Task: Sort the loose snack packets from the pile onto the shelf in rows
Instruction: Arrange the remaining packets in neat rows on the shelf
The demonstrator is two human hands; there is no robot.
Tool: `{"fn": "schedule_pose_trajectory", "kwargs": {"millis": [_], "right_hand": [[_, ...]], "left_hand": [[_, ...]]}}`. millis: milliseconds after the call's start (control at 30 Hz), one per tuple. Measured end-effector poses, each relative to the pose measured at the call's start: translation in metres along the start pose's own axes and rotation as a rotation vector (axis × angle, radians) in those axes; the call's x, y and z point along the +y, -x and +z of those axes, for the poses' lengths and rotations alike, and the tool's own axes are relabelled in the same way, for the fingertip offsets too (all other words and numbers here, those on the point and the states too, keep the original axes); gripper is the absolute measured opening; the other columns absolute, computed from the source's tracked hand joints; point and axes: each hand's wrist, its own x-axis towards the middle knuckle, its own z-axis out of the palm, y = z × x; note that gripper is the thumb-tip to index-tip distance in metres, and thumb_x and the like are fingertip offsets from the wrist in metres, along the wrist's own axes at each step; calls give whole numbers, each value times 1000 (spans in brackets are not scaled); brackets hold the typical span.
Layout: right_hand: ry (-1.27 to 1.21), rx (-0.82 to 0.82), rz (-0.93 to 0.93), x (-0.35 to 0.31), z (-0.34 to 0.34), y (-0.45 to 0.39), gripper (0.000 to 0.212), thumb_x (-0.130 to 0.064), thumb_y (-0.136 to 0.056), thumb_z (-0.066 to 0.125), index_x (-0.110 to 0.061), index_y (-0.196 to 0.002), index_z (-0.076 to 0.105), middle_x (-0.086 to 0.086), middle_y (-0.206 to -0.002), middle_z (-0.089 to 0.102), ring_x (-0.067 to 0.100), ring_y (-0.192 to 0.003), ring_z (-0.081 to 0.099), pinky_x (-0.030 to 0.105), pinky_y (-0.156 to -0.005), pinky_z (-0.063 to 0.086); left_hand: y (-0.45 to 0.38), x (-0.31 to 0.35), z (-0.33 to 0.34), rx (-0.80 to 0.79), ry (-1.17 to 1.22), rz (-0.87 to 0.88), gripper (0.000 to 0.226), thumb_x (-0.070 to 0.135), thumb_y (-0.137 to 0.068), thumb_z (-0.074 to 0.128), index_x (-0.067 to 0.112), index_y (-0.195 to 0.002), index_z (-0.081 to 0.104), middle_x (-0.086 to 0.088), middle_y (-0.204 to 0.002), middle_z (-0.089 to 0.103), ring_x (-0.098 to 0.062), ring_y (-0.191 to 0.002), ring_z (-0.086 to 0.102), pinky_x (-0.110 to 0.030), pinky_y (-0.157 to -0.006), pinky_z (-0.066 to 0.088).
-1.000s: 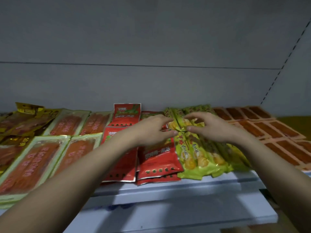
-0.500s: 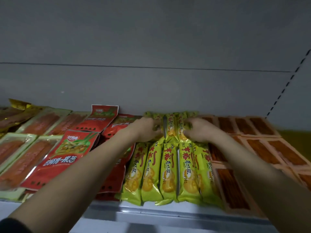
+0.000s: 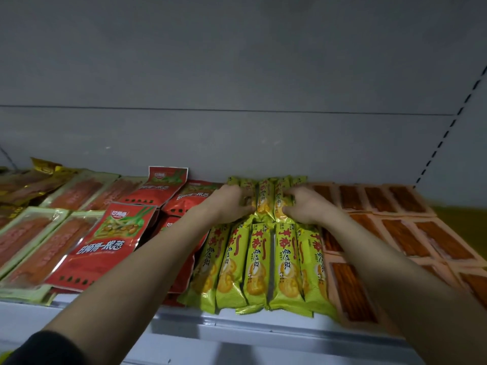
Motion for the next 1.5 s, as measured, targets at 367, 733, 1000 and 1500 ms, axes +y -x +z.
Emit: {"fn": "schedule_pose_trajectory", "kwargs": {"millis": [367,733,1000,1500], "right_hand": [[91,-21,-58,-23,-17,93,63,-40,-97,57,-21,-152,34,8,-156,31,25,-143,34,31,-114,30],[41,19,26,-32,38,147,62,-42,-99,51,-28,-155,28,1,-165,10,33,-150,11,45,-122,16],[-85,142,65,-33,73,149,57,-35,-103,42,-28,-156,24,-1,-165,13,30,-152,-6,44,-122,2],[-87,164,-78,-30,27,156,49,-25,-105,42,-17,-152,35,7,-161,27,23,-149,19,30,-119,12]], "left_hand": [[97,21,-18,-133,28,189,67,55,-97,54,28,-155,35,-2,-164,27,-21,-148,31,-28,-116,24],[146,34,31,-167,-71,148,87,68,-90,53,40,-159,8,1,-169,-2,-34,-154,-6,-65,-120,12],[142,30,61,-79,-25,165,103,71,-83,60,40,-159,-4,3,-168,-13,-34,-153,-17,-65,-116,-11],[139,50,26,-36,-59,225,106,80,-81,51,33,-161,-1,-4,-169,-11,-27,-153,-20,-55,-122,-10]]}}
